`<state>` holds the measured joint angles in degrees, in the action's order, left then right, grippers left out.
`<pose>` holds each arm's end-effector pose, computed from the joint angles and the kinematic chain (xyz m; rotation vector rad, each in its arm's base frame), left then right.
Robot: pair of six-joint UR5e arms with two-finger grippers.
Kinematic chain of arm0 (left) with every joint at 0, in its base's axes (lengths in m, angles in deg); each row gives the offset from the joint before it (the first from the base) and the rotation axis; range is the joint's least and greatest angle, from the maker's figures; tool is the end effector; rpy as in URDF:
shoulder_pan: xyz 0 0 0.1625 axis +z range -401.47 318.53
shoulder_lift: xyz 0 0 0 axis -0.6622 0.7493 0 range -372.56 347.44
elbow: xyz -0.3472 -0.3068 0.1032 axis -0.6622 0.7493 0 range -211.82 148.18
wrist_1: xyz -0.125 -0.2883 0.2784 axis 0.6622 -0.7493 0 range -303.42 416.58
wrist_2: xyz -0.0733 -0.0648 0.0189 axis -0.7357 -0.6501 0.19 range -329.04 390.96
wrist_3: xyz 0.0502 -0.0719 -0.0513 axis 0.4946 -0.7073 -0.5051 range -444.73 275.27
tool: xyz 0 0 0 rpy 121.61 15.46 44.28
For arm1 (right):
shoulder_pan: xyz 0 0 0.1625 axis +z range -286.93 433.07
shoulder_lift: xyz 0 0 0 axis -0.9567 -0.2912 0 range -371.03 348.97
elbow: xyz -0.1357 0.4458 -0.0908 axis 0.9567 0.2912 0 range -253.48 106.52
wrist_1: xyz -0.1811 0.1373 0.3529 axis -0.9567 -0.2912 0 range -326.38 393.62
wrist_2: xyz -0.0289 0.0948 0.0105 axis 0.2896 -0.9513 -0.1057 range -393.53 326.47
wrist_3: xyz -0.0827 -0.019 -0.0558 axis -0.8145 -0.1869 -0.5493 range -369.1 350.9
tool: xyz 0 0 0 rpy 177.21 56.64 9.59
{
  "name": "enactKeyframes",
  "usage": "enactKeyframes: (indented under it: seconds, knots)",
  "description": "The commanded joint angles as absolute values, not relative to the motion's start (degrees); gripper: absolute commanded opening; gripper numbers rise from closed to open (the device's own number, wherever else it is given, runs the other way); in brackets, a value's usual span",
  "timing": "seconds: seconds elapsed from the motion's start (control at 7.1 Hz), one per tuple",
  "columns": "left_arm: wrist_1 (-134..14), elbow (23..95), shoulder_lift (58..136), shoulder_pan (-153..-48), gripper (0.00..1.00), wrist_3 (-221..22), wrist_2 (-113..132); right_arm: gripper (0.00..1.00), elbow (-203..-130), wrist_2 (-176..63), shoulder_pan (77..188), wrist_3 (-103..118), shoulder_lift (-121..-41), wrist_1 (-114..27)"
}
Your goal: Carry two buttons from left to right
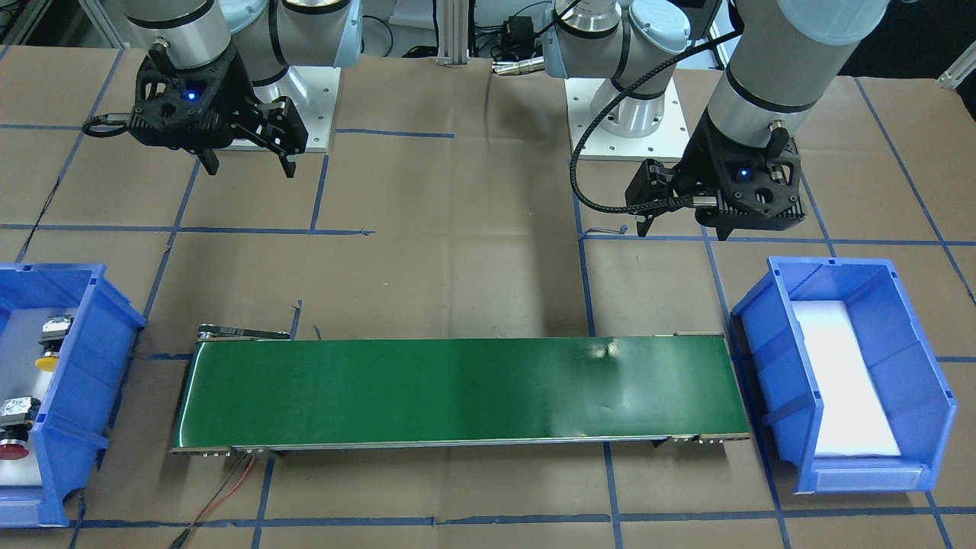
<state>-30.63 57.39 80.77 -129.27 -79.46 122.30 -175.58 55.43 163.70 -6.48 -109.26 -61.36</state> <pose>-0.1106 -0.5301 0.5177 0.0833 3.1169 -0.0047 0.1399 -0.4292 0.5059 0.0539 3.1223 -0.0293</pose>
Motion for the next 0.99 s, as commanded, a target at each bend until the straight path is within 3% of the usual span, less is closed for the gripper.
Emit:
enactKeyframes:
  seconds: [0.0,0.85]
  knots:
    - [-30.7,57.4,80.8,-129.3,1.0,-79.5,122.3,1.0,-175.6,55.5,163.7,-6.4,-109.2,-61.4]
    - [-30.7,57.4,80.7,-129.3,1.0,-79.5,122.4,1.0,-175.5,55.5,163.6,-6.3,-109.5,-61.2]
